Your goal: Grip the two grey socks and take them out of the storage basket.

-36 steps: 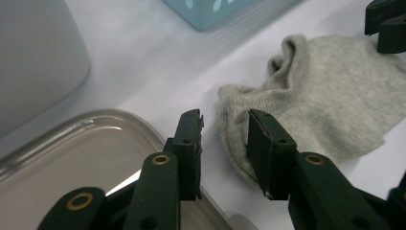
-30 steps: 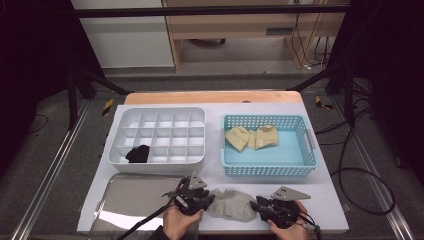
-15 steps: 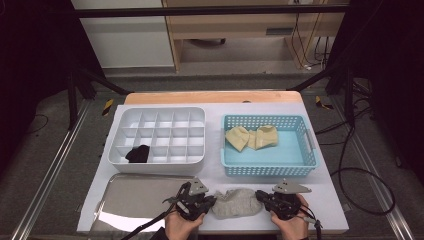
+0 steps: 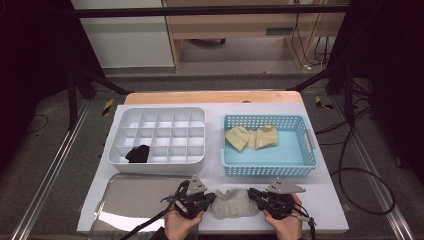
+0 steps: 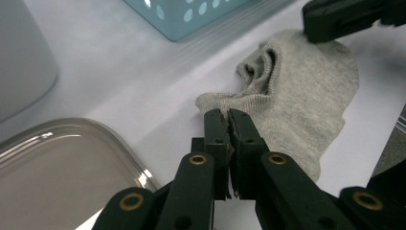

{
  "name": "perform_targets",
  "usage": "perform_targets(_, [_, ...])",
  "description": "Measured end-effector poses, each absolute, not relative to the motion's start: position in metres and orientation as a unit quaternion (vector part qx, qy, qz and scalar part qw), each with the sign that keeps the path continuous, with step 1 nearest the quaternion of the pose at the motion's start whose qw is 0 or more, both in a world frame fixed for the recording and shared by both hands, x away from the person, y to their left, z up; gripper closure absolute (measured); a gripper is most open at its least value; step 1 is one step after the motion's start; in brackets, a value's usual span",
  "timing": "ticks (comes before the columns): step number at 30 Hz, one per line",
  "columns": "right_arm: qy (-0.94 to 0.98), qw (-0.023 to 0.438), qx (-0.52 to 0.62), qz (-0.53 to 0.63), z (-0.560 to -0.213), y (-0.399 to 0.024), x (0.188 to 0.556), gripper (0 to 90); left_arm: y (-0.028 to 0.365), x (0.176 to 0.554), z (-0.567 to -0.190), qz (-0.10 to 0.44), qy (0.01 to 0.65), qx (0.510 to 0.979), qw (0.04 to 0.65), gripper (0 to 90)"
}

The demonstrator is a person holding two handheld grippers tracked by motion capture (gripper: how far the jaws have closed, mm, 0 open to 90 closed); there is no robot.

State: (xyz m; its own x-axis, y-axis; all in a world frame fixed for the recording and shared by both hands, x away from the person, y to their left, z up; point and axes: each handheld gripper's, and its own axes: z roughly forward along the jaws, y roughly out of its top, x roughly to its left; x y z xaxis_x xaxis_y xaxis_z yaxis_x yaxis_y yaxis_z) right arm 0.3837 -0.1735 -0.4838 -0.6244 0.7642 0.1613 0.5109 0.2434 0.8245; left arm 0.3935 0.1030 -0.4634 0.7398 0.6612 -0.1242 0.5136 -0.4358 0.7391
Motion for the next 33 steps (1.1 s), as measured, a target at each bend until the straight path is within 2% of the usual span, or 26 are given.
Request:
perform_targets(1, [0.777,0.138,0.411,0.455,-0.487,-0.173,0.385,90.0,0.103,0.394,-0.463,0.094,0.35,0.842,0.4,87.0])
perform_targets(3, [0.787,0.155,0.418,0.426,-0.489,-0.174,0.384,90.0,0.103,0.395,-0.465,0.096,0.352,0.841,0.398,87.0])
perform_targets(6, [0.786,0.155,0.419,0.428,-0.489,-0.175,0.383,90.0,0.102,0.396,-0.469,0.104,0.351,0.845,0.39,85.7])
perform_targets(8, [0.784,0.158,0.412,0.438,-0.485,-0.173,0.382,90.0,0.102,0.397,-0.469,0.108,0.351,0.845,0.389,82.5])
perform_targets(11, [0.772,0.148,0.397,0.474,-0.476,-0.168,0.379,90.0,0.103,0.399,-0.469,0.108,0.356,0.843,0.388,72.8])
perform_targets(13, [0.766,0.134,0.386,0.496,-0.471,-0.159,0.38,90.0,0.103,0.401,-0.472,0.105,0.358,0.844,0.387,70.5])
perform_targets(17, [0.767,0.111,0.378,0.507,-0.473,-0.134,0.389,90.0,0.1,0.398,-0.475,0.106,0.352,0.85,0.378,72.0])
perform_targets(21, [0.784,0.115,0.386,0.471,-0.484,-0.122,0.398,90.0,0.1,0.395,-0.475,0.114,0.345,0.855,0.371,73.1])
perform_targets(28, [0.782,0.111,0.399,0.466,-0.487,-0.127,0.398,89.9,0.1,0.394,-0.473,0.116,0.343,0.853,0.377,72.8])
perform_targets(33, [0.768,0.097,0.39,0.499,-0.474,-0.145,0.38,90.0,0.105,0.393,-0.46,0.121,0.336,0.841,0.406,74.6])
